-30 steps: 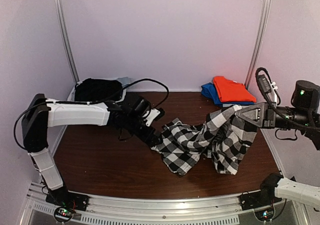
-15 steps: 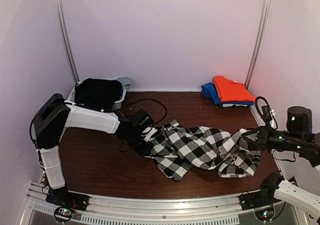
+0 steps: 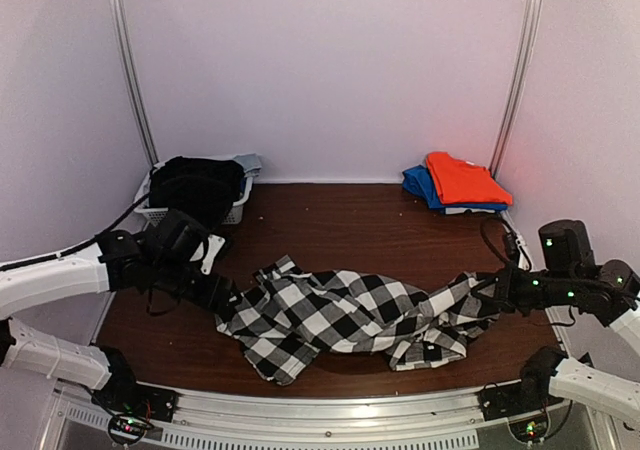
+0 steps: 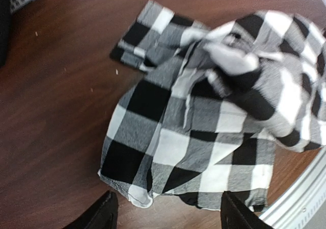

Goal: Fold and stack the mixed laundry pile
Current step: Pick up the crumpled shirt from the center of the board.

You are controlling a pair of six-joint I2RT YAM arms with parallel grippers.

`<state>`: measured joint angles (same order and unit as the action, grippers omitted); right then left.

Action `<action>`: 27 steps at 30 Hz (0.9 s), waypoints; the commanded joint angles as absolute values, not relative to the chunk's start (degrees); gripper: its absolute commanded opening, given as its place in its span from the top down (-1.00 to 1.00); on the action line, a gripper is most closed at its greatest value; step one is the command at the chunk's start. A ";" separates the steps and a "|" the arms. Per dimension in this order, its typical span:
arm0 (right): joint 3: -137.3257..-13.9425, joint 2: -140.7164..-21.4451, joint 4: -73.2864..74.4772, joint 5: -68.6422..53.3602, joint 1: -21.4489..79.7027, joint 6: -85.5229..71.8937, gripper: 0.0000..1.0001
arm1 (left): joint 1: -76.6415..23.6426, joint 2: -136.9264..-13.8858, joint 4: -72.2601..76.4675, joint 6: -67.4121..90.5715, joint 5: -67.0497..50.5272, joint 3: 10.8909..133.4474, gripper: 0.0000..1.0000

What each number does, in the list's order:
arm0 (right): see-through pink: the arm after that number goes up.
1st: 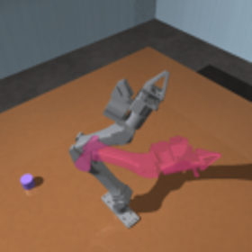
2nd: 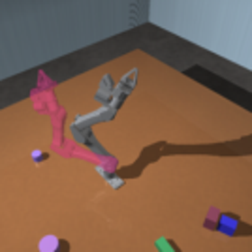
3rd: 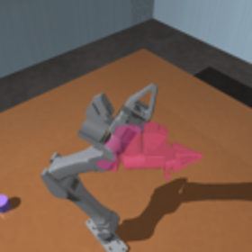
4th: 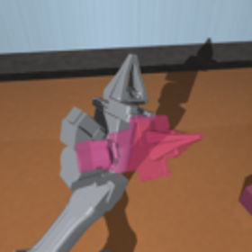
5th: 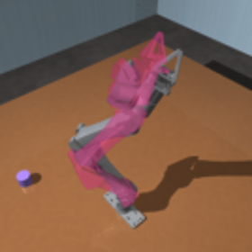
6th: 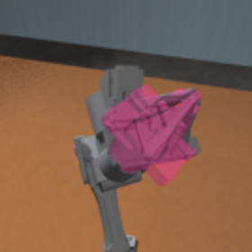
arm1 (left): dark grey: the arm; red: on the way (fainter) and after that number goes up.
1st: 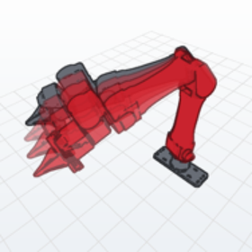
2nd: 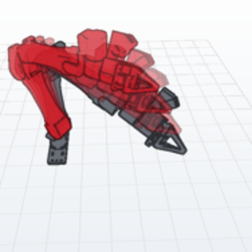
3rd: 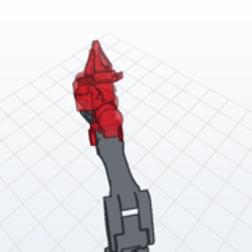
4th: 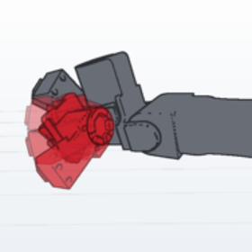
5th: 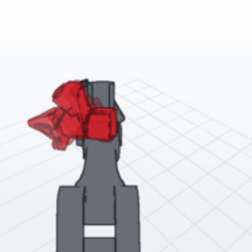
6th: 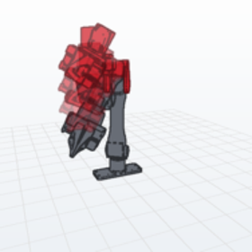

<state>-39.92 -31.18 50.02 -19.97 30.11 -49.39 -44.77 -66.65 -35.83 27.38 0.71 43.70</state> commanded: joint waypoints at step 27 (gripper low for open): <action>-43.66 -44.49 35.28 -18.07 24.58 -43.25 1.00 | -38.40 -88.45 -30.48 22.74 -17.24 70.21 1.00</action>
<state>-38.50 -36.05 45.30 -18.24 28.18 -48.18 -43.13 -90.43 -32.10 26.33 -21.89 63.88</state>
